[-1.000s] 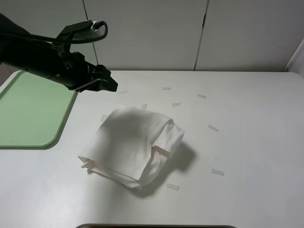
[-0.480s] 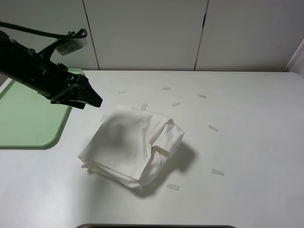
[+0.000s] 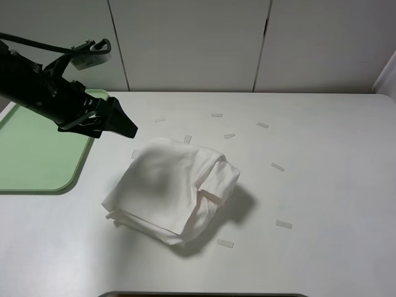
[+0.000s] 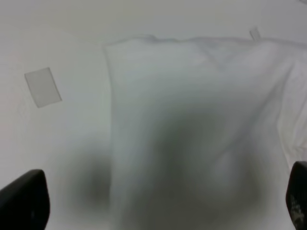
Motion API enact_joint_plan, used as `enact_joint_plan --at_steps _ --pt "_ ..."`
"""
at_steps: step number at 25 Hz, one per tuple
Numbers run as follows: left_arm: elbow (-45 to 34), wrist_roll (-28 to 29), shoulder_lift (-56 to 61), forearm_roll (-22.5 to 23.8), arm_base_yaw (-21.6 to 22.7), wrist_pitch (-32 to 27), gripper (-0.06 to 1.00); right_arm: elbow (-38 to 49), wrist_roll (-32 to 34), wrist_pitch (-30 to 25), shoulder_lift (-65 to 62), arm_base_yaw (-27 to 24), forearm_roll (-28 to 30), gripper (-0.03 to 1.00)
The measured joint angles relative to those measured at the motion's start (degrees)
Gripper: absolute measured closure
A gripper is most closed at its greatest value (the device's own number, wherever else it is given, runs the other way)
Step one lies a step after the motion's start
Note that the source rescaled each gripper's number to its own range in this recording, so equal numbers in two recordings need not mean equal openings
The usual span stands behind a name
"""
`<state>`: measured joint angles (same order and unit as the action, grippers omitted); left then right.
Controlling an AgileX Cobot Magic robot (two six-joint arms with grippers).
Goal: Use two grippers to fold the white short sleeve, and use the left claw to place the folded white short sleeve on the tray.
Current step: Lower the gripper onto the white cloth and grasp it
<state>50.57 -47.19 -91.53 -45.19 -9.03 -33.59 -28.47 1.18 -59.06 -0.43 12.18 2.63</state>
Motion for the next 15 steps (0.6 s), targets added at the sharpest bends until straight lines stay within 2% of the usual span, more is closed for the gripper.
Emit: enact_joint_plan --at_steps 9,11,12,13,15 --pt "-0.04 -0.35 -4.82 -1.4 2.79 3.02 -0.05 0.0 0.0 0.0 0.0 0.0 0.0 -0.03" --pt "-0.04 -1.33 -8.79 -5.08 2.79 3.13 -0.05 0.0 0.0 0.0 0.0 0.0 0.0 -0.03" --pt "-0.04 -1.33 -8.79 -5.08 2.79 3.13 -0.05 0.0 0.0 0.0 0.0 0.0 0.0 -0.03" --pt "-0.04 -3.53 -12.13 -8.38 2.65 3.2 -0.05 0.0 0.0 0.0 0.0 0.0 0.0 -0.03" --pt "-0.04 -6.18 -14.81 -11.39 2.16 3.31 -0.06 0.0 0.0 0.0 0.0 0.0 0.0 -0.03"
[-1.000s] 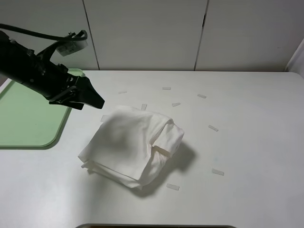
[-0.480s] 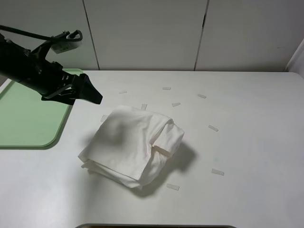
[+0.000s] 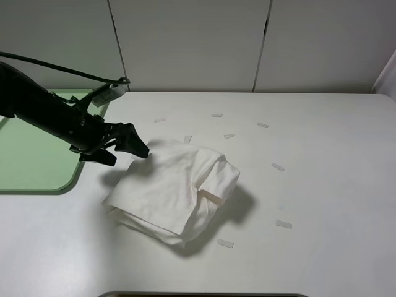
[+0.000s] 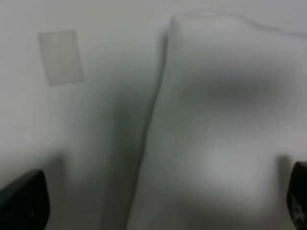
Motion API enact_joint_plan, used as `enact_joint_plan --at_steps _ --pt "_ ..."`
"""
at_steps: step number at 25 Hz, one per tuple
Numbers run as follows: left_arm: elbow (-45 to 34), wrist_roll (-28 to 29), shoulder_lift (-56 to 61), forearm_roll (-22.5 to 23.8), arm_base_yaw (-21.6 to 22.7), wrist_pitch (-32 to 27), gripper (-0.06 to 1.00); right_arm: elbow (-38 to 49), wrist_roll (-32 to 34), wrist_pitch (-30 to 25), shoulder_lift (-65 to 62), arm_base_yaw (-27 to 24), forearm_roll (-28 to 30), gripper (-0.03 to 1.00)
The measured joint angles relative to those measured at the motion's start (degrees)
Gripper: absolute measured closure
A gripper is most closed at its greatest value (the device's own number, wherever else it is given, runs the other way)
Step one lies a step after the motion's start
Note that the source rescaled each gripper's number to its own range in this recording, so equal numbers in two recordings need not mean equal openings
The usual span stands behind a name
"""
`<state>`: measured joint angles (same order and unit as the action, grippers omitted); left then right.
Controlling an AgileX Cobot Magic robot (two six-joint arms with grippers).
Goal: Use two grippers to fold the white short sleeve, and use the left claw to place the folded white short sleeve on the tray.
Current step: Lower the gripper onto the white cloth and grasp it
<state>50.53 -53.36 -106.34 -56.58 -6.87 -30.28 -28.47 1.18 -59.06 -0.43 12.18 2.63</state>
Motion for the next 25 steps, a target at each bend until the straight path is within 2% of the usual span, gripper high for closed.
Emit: enact_joint_plan --at_steps 4,5,6,7,11,12,16,17,19,23,24,25 --pt "0.05 -5.89 -4.74 -6.92 -1.4 0.07 -0.05 0.0 0.0 0.0 0.0 0.0 0.0 -0.03" --pt "0.05 -5.89 -4.74 -6.92 -1.4 0.07 -0.05 0.0 0.0 0.0 0.0 0.0 0.0 -0.03" --pt "0.05 -8.32 -6.04 -10.11 -2.09 0.07 -0.05 0.0 0.0 0.0 0.0 0.0 0.0 -0.03" --pt "0.05 -8.32 -6.04 -10.11 -2.09 0.07 -0.05 0.0 0.0 0.0 0.0 0.0 0.0 -0.03" --pt "0.05 -15.1 -7.6 -18.35 -4.19 -0.43 -0.05 0.0 0.0 0.0 0.0 0.0 0.0 -0.03" --pt "0.05 -17.88 -8.18 -21.74 -5.04 -0.95 -0.04 0.0 0.0 0.0 0.0 0.0 0.0 -0.03" --pt "0.05 -19.66 -9.3 -24.24 -5.67 -2.03 0.0 0.0 0.0 0.0 0.0 0.0 0.0 -0.03" --pt "0.05 -19.89 -9.76 -24.91 -5.98 -2.18 0.07 0.0 0.0 0.0 0.0 0.0 0.0 -0.03" --pt "0.05 -19.91 -9.83 -24.98 -6.03 -2.18 0.11 0.0 0.0 0.0 0.0 0.0 0.0 -0.03" --pt "0.05 -19.91 -9.94 -25.05 -6.22 -2.3 0.41 0.0 0.0 0.04 0.0 0.0 0.0 -0.03" --pt "0.05 -19.91 -9.94 -25.05 -6.22 -2.3 0.41 0.0 0.0 0.04 0.0 0.0 0.0 -0.03" --pt "0.05 -19.91 -9.94 -24.88 -6.22 -2.06 0.61 0.0 0.0 0.04 0.0 0.0 0.0 -0.03"
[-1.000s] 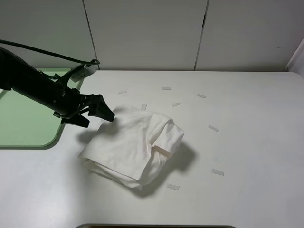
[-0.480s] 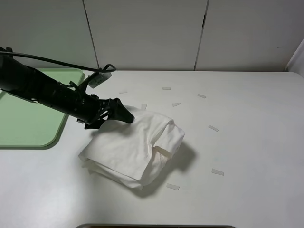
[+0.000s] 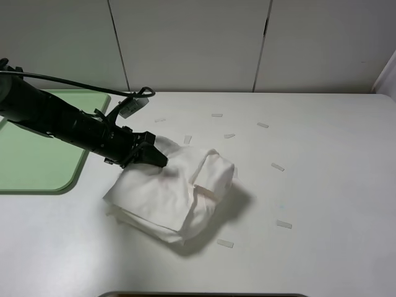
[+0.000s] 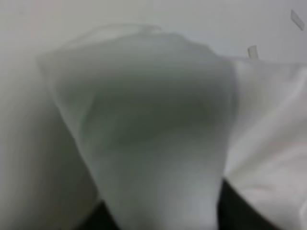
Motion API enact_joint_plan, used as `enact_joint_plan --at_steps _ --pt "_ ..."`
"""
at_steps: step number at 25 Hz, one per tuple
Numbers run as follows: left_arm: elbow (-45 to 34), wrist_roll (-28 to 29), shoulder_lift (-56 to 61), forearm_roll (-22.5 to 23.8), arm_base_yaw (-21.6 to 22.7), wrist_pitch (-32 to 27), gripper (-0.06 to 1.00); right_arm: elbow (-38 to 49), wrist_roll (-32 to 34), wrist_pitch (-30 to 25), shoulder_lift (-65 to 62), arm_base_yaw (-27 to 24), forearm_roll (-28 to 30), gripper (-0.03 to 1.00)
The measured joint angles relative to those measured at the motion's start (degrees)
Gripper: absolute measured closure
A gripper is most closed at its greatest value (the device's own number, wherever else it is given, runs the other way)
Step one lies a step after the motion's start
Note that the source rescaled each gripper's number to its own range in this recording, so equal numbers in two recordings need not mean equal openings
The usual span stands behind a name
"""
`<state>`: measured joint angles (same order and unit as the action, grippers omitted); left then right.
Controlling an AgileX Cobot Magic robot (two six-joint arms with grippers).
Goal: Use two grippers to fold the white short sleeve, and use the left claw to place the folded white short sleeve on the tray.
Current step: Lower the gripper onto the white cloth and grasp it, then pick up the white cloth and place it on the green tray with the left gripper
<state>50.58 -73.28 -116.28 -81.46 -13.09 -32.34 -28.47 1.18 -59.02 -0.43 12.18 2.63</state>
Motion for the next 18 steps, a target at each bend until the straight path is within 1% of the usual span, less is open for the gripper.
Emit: enact_joint_plan --at_steps 1,4,6,9,11,12,13,15,16,17,18 --pt "0.0 0.0 0.0 0.51 0.0 0.47 0.72 0.0 0.0 0.0 0.0 0.0 0.0 -0.03" --pt "0.0 1.22 0.15 3.89 -0.05 2.97 0.72 0.0 0.0 0.0 0.0 0.0 0.0 -0.03" --pt "0.06 4.99 1.29 8.73 -0.19 5.83 0.72 0.0 0.0 0.0 0.0 0.0 0.0 -0.03" --pt "0.06 12.18 4.1 18.25 -0.3 10.63 0.72 0.0 0.0 0.0 0.0 0.0 0.0 -0.03" --pt "0.0 17.75 6.35 26.52 -0.16 14.59 0.72 0.0 0.0 0.0 0.0 0.0 0.0 -0.03" --pt "0.0 21.65 8.01 30.85 0.14 17.15 0.72 0.0 0.0 0.0 0.0 0.0 0.0 -0.03" --pt "0.0 24.34 9.15 34.36 0.57 18.86 0.72 0.0 0.0 0.0 0.0 0.0 0.0 -0.03" --pt "-0.03 29.6 11.48 41.34 1.91 21.32 0.72 0.0 0.0 0.0 0.0 0.0 0.0 -0.03" --pt "-0.03 29.6 11.48 41.34 1.91 21.32 0.72 0.0 0.0 0.0 0.0 0.0 0.0 -0.03" --pt "-0.03 32.05 12.35 44.64 2.84 22.03 0.72 0.0 0.0 0.0 0.0 0.0 0.0 -0.03" --pt "-0.03 35.79 13.79 50.08 5.15 22.67 0.72 0.0 0.0 0.0 0.0 0.0 0.0 -0.03"
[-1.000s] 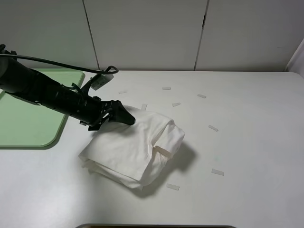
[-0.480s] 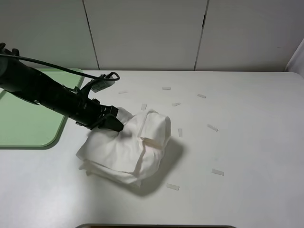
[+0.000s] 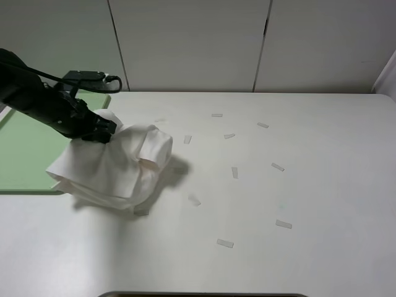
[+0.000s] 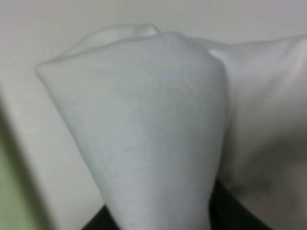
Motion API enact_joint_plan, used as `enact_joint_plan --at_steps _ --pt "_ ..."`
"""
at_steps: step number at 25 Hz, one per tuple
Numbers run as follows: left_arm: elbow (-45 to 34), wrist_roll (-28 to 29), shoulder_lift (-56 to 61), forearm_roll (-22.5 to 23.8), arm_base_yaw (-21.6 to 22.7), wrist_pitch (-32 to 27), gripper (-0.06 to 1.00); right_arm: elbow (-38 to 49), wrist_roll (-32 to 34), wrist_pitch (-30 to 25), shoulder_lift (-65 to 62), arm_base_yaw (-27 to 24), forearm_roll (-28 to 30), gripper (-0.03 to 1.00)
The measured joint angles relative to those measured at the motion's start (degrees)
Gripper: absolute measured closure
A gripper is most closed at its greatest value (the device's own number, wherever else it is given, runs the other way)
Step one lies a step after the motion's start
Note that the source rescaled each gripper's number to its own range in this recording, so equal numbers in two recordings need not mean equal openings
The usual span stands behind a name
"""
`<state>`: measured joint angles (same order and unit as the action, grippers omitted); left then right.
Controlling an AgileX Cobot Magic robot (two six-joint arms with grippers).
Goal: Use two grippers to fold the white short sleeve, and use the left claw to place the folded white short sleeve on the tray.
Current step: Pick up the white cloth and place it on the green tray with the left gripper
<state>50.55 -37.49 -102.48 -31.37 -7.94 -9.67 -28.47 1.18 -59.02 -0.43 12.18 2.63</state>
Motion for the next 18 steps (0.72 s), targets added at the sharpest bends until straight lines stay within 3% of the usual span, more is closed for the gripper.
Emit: enact_joint_plan --at_steps 1,2,6,13,18 --pt "0.0 0.0 0.0 0.0 0.0 0.0 0.72 0.0 0.0 0.0 0.0 0.0 0.0 -0.03" --pt "0.0 1.71 0.44 3.36 2.22 0.45 0.72 0.0 0.0 0.0 0.0 0.0 0.0 -0.03" --pt "0.0 2.61 0.44 8.57 7.18 2.48 0.72 0.0 0.0 0.0 0.0 0.0 0.0 -0.03" --pt "0.91 4.26 0.44 15.16 11.45 3.29 0.72 0.0 0.0 0.0 0.0 0.0 0.0 -0.03" --pt "4.4 15.2 0.44 30.7 15.31 3.24 0.72 0.0 0.0 0.0 0.0 0.0 0.0 -0.03"
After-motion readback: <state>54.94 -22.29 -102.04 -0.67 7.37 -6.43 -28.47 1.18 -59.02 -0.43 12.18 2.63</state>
